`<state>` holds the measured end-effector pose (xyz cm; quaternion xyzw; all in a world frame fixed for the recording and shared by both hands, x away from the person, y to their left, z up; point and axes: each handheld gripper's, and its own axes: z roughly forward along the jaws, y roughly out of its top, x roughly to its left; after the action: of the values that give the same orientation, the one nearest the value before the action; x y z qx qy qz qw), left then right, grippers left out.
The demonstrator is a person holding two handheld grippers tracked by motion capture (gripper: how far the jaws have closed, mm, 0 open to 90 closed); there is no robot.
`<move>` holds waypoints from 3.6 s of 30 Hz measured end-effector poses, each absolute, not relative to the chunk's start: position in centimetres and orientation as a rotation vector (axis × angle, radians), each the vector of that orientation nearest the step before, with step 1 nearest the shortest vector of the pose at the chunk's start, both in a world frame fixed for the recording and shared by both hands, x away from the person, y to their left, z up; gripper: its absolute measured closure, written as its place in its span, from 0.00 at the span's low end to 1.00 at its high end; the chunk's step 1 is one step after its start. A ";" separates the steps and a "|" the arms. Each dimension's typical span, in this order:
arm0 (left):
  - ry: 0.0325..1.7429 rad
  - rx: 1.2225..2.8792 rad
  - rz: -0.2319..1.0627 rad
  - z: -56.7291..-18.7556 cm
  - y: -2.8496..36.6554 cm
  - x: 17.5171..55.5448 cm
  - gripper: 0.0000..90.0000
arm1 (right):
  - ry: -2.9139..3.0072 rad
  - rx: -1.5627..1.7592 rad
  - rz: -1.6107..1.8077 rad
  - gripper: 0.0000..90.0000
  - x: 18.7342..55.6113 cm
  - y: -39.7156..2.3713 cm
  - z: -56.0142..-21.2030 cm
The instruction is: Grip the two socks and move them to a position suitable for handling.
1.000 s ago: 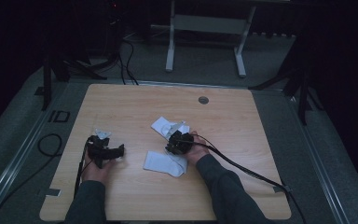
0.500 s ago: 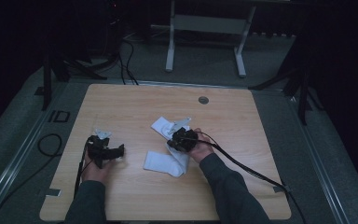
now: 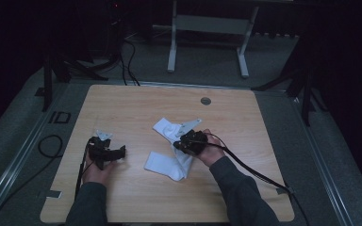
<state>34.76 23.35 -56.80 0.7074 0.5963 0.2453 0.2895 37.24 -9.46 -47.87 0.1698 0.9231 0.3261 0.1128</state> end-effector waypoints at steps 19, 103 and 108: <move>1.591 1.889 0.657 -56.8 23.3 34.8 0.13 | 2.698 0.666 0.892 0.74 33.5 -19.4 -48.8; 1.589 1.890 0.656 -56.8 23.3 34.8 0.13 | 2.797 0.580 0.752 1.00 42.0 -7.4 -53.9; 1.589 1.892 0.657 -56.8 23.3 34.8 0.13 | 2.832 0.545 0.725 0.99 41.4 -8.3 -53.8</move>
<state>34.76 23.31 -56.80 0.7086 0.5950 0.2460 0.2886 41.44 -8.26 -53.76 0.1826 0.9490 0.2429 0.0838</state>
